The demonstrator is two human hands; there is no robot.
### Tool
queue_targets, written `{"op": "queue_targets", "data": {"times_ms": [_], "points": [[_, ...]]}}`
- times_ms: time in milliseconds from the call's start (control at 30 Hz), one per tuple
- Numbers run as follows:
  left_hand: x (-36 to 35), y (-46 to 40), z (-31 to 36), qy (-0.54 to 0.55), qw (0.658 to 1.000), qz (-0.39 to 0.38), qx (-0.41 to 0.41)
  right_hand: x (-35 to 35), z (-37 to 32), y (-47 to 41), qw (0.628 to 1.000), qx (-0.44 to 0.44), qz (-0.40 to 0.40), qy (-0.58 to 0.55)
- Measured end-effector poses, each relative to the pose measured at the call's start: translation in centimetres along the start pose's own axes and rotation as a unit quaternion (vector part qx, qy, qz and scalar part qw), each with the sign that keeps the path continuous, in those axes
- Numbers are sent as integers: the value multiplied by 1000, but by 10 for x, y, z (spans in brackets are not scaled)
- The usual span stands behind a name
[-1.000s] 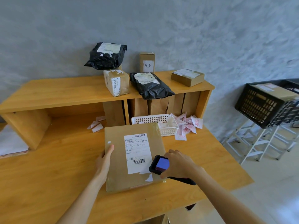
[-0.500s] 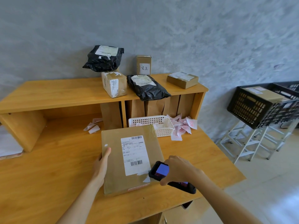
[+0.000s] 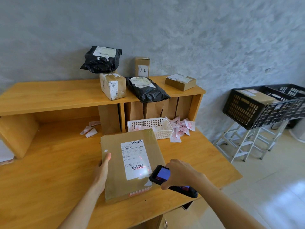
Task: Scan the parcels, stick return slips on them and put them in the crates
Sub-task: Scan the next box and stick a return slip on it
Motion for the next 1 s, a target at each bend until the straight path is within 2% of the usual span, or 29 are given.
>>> {"op": "queue_targets", "data": {"times_ms": [367, 500, 1000], "points": [[-14, -7, -6, -41, 998, -50, 4, -2, -3, 8, 1000, -26, 2, 1], [-19, -11, -12, -49, 996, -66, 31, -4, 1, 12, 999, -43, -5, 9], [-26, -19, -31, -114, 989, -76, 51, -2, 19, 10, 995, -90, -8, 52]]}}
Point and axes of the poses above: each hand's wrist, its own y-axis away from the middle knuckle, its own x-axis out of the back of the hand, z = x × y, the point moved 10 cm from there along -y, towards the middle knuckle, and after that the axes turned 10 degrees about z, right-handed, at the moved point
